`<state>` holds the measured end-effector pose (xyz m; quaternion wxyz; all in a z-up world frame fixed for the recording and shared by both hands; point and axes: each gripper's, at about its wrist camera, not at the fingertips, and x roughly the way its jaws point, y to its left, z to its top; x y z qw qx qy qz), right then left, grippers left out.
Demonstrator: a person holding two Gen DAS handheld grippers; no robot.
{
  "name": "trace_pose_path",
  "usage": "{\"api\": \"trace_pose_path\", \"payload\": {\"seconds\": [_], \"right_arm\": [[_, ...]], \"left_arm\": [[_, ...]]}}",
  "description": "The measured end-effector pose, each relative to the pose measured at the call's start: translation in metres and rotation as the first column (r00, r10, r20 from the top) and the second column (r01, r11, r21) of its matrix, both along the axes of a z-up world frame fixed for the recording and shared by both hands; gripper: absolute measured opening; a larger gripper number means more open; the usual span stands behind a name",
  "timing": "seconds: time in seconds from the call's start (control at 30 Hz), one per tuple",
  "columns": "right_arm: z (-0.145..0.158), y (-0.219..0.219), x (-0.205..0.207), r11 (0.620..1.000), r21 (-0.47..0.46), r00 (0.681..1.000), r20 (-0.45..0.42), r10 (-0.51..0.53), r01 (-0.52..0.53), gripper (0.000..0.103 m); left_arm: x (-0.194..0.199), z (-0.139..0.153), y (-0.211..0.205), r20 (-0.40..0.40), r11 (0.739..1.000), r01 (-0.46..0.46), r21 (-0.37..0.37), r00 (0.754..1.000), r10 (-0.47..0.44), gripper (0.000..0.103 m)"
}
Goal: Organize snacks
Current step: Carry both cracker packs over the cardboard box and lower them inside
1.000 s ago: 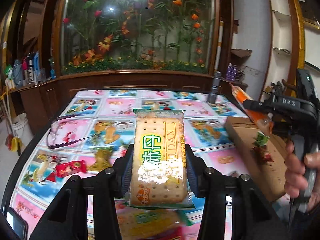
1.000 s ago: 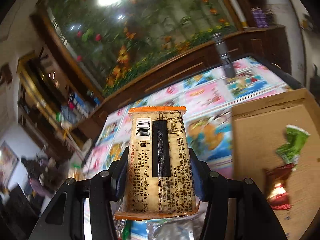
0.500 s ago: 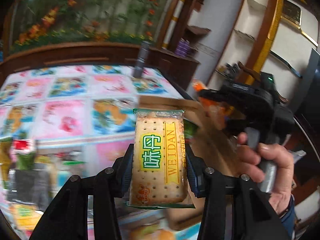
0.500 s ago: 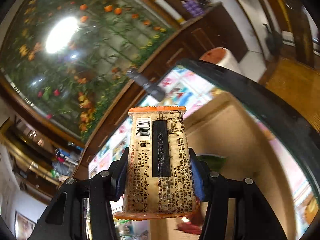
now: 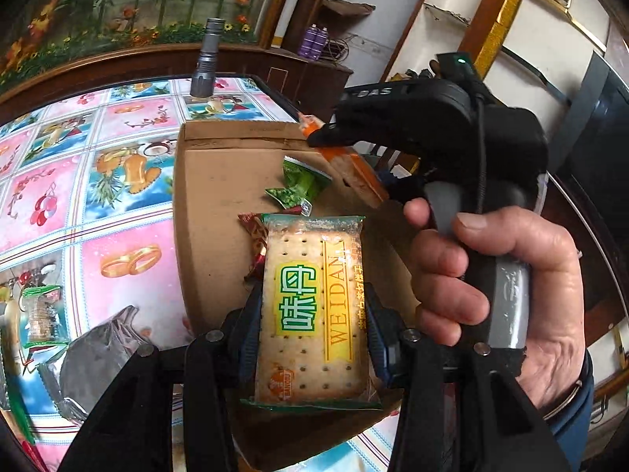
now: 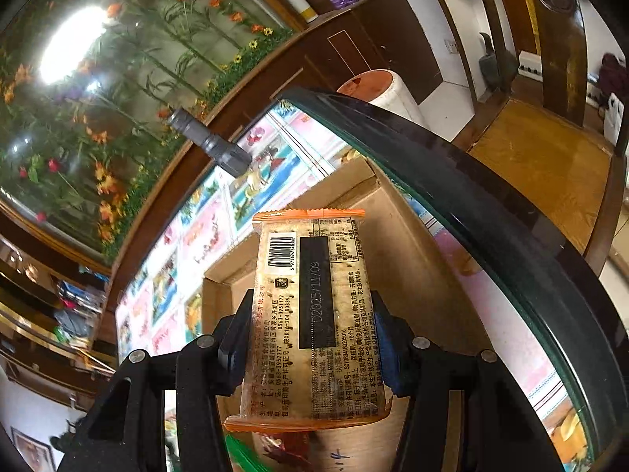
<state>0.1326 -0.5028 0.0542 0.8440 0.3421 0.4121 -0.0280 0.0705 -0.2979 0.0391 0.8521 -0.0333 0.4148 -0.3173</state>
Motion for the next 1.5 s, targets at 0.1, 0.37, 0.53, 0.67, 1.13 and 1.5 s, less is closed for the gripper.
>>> {"api": "trace_pose_path", "payload": {"seconds": [0.1,0.37,0.53,0.67,1.13,1.5], "right_arm": [[-0.008,-0.001,0.002,1.000,0.007,1.000,-0.030,-0.003,0.004,0.057],[-0.009,0.004,0.005,0.999,-0.029,0.999,-0.045,0.029,-0.030,0.057],[-0.009,0.004,0.006,0.999,-0.042,0.998,-0.057,0.024,-0.026,0.057],[-0.009,0.007,0.007,0.998,-0.056,0.997,-0.066,0.033,-0.036,0.057],[-0.009,0.012,0.010,0.996,-0.070,0.996,-0.079,0.041,-0.046,0.058],[-0.006,0.014,0.009,0.996,-0.081,0.997,-0.069,0.042,-0.047,0.058]], "left_arm": [[-0.001,-0.002,-0.002,0.007,1.000,0.008,0.018,1.000,-0.008,0.045],[-0.003,-0.008,-0.002,0.014,0.999,0.016,0.043,1.000,-0.017,0.045],[-0.004,-0.011,-0.003,0.012,0.998,0.027,0.050,1.000,-0.028,0.045],[-0.004,-0.012,-0.004,0.014,0.998,0.028,0.057,0.999,-0.029,0.045],[-0.003,-0.013,-0.004,0.015,0.998,0.030,0.052,0.999,-0.031,0.045],[-0.001,-0.015,-0.004,0.015,0.998,0.032,0.044,0.999,-0.033,0.045]]}}
